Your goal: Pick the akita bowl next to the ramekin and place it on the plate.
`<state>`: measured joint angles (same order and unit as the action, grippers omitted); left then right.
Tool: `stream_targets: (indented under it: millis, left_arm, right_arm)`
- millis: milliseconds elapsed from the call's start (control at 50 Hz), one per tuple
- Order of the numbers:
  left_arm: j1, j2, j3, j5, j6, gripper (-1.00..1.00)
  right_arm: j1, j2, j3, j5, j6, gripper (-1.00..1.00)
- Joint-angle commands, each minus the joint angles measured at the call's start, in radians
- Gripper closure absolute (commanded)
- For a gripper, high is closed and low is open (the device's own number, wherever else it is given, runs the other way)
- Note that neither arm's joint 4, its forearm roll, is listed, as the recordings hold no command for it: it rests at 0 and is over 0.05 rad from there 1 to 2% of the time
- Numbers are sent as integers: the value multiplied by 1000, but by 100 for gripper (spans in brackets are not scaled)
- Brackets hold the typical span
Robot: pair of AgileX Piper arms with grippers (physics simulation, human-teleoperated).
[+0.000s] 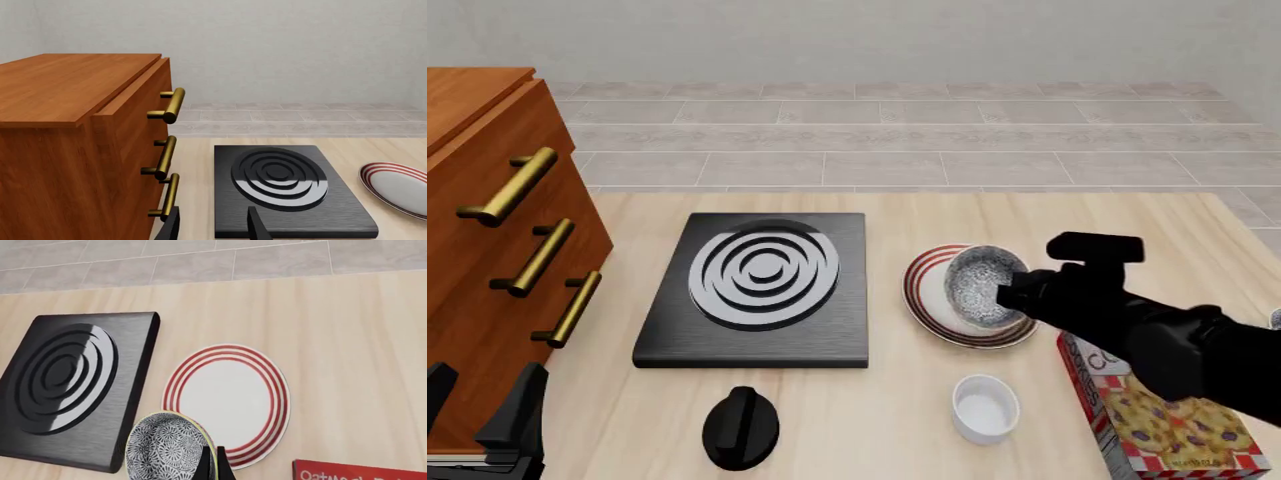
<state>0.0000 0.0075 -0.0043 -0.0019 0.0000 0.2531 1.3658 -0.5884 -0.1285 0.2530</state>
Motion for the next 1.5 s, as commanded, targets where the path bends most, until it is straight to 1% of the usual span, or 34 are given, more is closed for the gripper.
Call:
stream_targets:
  millis: [20, 740, 1220, 1500]
  left_arm:
    - [0, 0, 0, 0, 0, -100]
    - [0, 0, 0, 0, 0, -100]
    - [0, 0, 0, 0, 0, -100]
    - [0, 0, 0, 0, 0, -100]
  right_arm:
    - [-2, 49, -22, -25, -16, 100]
    - [-7, 173, -69, -72, -40, 100]
    - [-38, 266, -117, -99, -83, 100]
    - [-40, 323, -149, -114, -98, 100]
